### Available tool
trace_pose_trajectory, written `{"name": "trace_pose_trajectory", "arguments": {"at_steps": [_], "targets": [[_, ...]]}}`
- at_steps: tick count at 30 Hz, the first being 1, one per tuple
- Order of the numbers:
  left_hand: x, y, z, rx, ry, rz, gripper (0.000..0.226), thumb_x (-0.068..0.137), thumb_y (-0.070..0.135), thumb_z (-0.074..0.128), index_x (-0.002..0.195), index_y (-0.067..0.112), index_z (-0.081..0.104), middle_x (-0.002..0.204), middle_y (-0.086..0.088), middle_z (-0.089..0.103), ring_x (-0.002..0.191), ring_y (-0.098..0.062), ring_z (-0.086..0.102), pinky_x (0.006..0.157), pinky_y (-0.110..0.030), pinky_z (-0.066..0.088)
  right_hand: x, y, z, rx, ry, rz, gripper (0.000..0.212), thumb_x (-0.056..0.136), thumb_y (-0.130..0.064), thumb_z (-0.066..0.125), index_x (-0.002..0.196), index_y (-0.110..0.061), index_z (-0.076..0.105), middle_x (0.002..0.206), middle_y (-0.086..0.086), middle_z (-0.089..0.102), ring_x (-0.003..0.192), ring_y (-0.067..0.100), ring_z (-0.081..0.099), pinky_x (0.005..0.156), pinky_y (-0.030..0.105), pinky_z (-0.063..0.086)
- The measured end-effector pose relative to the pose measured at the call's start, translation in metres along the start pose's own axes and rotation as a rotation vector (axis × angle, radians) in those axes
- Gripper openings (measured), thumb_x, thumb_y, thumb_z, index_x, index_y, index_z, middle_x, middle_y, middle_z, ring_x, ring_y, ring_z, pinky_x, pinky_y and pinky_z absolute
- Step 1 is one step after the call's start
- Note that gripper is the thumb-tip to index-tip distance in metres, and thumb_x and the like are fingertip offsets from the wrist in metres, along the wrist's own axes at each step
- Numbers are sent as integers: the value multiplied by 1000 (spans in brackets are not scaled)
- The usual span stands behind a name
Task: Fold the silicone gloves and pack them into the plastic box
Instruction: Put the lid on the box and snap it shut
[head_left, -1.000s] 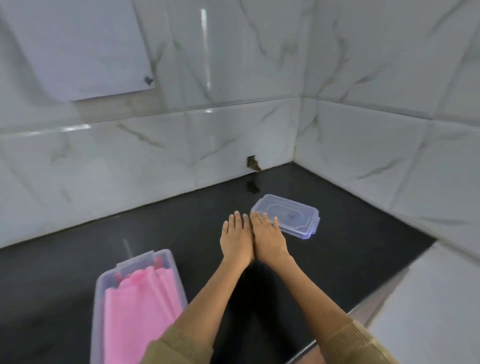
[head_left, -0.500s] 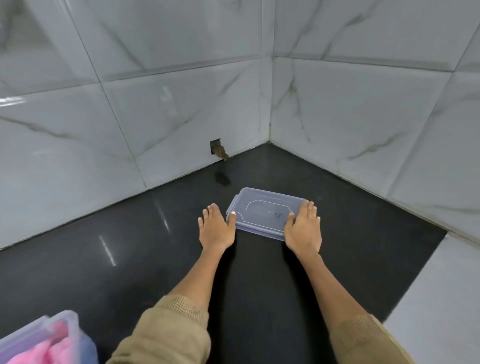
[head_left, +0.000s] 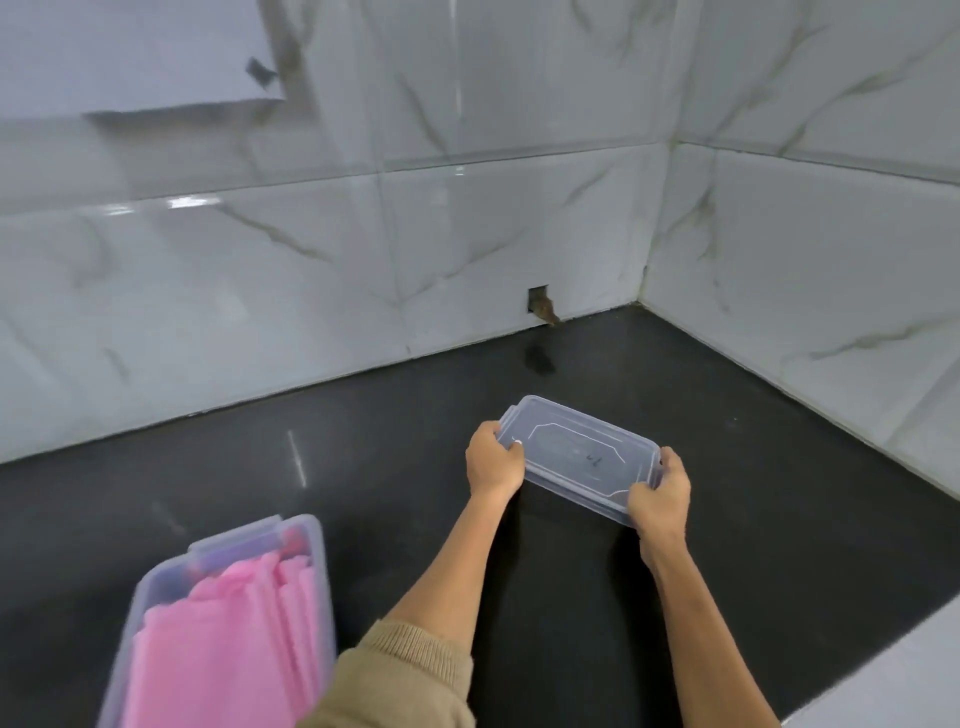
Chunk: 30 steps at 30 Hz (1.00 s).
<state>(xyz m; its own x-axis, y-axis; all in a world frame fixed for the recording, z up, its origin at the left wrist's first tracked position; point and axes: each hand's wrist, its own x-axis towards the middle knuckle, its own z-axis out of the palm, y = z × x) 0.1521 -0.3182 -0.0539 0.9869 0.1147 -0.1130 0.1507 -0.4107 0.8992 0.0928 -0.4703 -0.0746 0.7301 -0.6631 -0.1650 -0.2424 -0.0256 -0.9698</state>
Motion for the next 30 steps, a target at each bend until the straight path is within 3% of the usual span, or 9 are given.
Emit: {"name": "trace_pose_trajectory", "arguments": {"at_steps": [7,10,12,14,16,19,22,27,30], "targets": [[-54,10,-141,-19,345,141,25,87,4,56,112,0,62,114,-16,65,101,-26,60,82,-25,42,-91,-64,45,0,-238,-150,68,85,18,40,147,-8,26,146,11,40,133,24,40,90,19,30],[-77,10,-202,-4,417,169,28,89,3,54,115,0,63,121,-15,64,112,-29,58,93,-26,41,-155,-81,62,40,-308,-196,59,82,20,40,132,-11,44,119,6,56,115,23,52,86,16,39],[-89,6,-231,-14,416,190,30,90,2,51,118,1,62,125,-13,62,116,-25,57,95,-22,40,-203,-81,67,91,-295,-223,53,78,22,41,117,-12,51,102,3,58,107,25,58,84,22,50],[-99,0,-253,-31,391,212,30,90,1,50,118,2,63,125,-11,63,116,-22,57,96,-22,40,-250,-73,66,180,-281,-219,55,76,22,43,120,-9,52,115,14,57,110,28,58,94,38,52],[-106,-9,-266,-32,323,225,30,91,0,50,117,1,64,124,-12,63,117,-22,57,93,-21,42,-295,-61,63,200,-301,-171,64,76,22,42,132,-8,43,135,18,43,126,32,46,103,46,45],[-111,-25,-277,-1,207,210,29,93,3,48,117,3,64,122,-12,64,109,-20,60,81,-22,42,-351,-44,55,112,-406,-63,72,86,15,42,147,-19,22,156,2,13,142,24,24,114,42,32],[-113,-42,-285,17,137,177,28,95,5,49,119,5,64,125,-9,63,103,-12,56,77,-24,46,-381,-33,50,0,-495,-98,73,92,3,48,149,-27,12,158,-7,1,146,18,13,117,41,27],[-113,-68,-296,39,77,77,29,95,6,49,121,5,63,128,-8,61,105,-12,54,90,-23,40,-405,-20,49,-155,-654,-162,79,93,-4,52,148,-32,2,157,-8,-18,148,18,-4,116,35,30],[-114,-82,-300,51,59,45,30,96,7,48,122,7,63,130,-7,59,107,-13,53,90,-24,41,-415,-17,51,-273,-708,-228,81,95,-14,50,147,-32,-10,154,-6,-29,145,18,-21,120,29,15]]}}
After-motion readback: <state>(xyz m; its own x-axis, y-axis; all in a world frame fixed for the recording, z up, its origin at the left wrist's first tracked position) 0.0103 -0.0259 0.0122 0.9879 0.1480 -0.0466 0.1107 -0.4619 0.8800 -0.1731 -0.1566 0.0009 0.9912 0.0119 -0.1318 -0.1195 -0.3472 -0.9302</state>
